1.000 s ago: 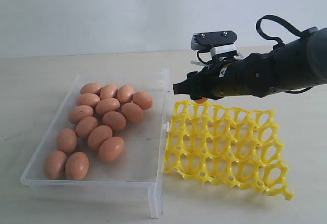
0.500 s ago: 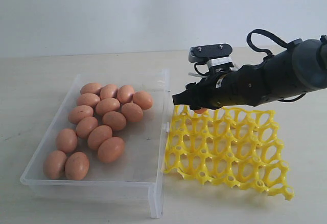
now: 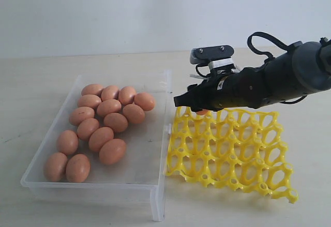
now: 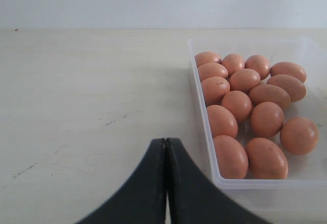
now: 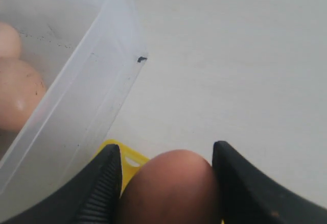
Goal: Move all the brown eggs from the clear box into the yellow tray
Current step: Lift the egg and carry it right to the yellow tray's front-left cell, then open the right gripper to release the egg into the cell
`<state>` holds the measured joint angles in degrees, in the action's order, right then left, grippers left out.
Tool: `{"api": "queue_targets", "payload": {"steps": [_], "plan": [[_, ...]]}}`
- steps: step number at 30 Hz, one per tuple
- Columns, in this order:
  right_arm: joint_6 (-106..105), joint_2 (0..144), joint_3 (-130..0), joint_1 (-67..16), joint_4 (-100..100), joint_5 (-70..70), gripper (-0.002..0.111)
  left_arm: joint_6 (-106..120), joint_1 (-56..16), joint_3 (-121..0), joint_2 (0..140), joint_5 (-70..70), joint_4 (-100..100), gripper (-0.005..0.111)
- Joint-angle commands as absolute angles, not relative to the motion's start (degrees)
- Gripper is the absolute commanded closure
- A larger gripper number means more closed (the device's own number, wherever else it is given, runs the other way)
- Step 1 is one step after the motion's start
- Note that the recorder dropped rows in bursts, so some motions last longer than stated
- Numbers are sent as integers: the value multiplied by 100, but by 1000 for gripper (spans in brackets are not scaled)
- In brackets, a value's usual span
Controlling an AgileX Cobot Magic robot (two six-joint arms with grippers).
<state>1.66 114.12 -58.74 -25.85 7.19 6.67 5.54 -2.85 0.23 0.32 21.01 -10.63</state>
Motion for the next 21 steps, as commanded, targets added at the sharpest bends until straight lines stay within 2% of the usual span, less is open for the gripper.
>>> {"api": "queue_targets", "payload": {"steps": [1, 8, 16, 18, 19, 21], "plan": [[162, 11402, -5930, -2558, 669, 734, 49, 566, -279, 0, 0, 2079, -1077, 107], [162, 11221, -5930, -2558, 568, 391, 49, 566, -279, 0, 0, 2079, -1077, 107], [167, 9680, -5930, -2389, 264, -970, 53, 566, -279, 0, 0, 2079, -1077, 107], [33, 9439, -5942, -2733, 529, -1517, 72, 566, -279, 0, 0, 2079, -1077, 107], [-482, 9379, -6117, -3070, 955, -2040, 92, 566, -279, 0, 0, 2079, -1077, 107], [-1234, 9461, -6526, -3516, 1314, -2862, 108, 566, -279, 0, 0, 2079, -1077, 107]]}}
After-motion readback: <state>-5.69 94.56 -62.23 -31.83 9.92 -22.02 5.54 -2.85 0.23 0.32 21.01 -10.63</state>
